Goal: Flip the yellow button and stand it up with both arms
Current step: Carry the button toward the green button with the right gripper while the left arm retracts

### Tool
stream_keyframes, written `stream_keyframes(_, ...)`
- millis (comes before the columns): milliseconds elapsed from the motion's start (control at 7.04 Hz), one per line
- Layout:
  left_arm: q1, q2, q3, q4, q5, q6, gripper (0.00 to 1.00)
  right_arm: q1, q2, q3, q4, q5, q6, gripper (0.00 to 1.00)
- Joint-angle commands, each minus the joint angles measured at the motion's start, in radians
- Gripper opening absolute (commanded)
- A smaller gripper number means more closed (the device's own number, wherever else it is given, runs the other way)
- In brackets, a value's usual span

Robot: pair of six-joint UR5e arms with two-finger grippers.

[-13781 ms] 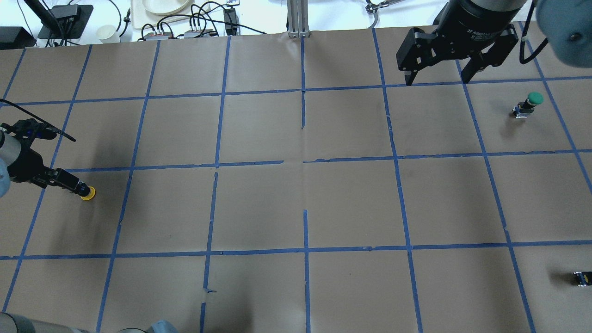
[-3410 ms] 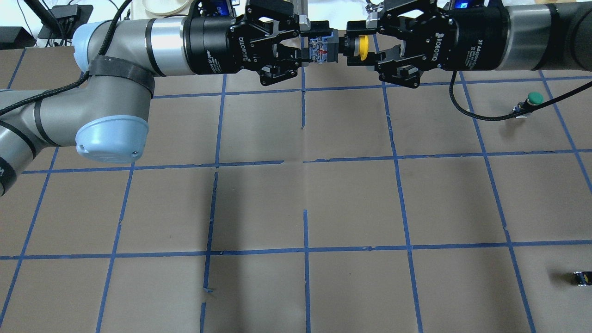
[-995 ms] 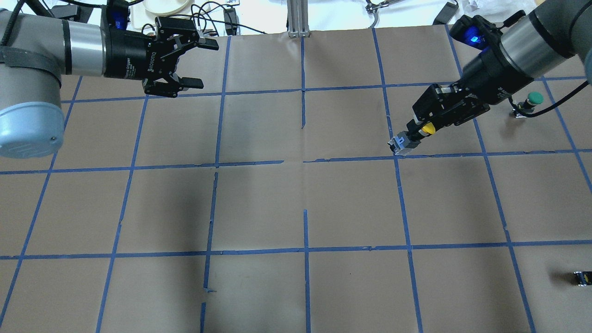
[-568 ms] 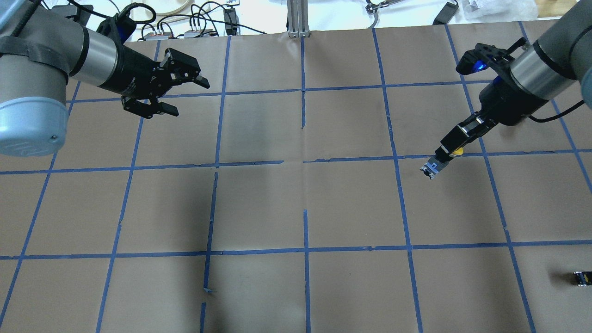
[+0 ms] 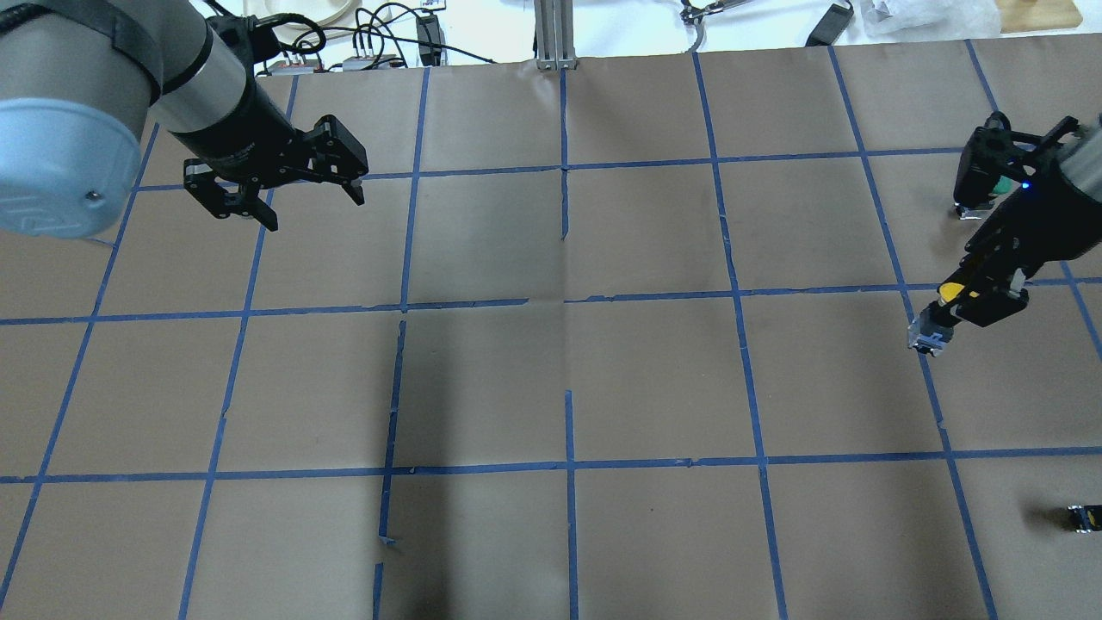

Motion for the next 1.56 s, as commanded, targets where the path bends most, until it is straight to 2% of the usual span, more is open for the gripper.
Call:
stream_keyframes(0,0.003,0.0,0.078,-0.069,0.041,0.064,0.99,-0.025,0.006,0.041,-0.131,-0.063,-0.263,0.39)
stream_keyframes(142,0.009,0.006,0.059,-0.069,0.038,0.095,0.99,-0.034,0.006,0.069,-0.198,-0.08,-0.382,0.39)
stream_keyframes(568,-0.007,0.026,0.077,-0.06,0.035,0.095,1.0,-0.124,0.027,0.1,-0.251,-0.077,-0.556,0.39)
stream_keyframes(1421,0.029,0.063,0.055,-0.068,0.045,0.095,1.0,-0.288,0.22,0.084,-0.455,-0.065,-0.883,0.38)
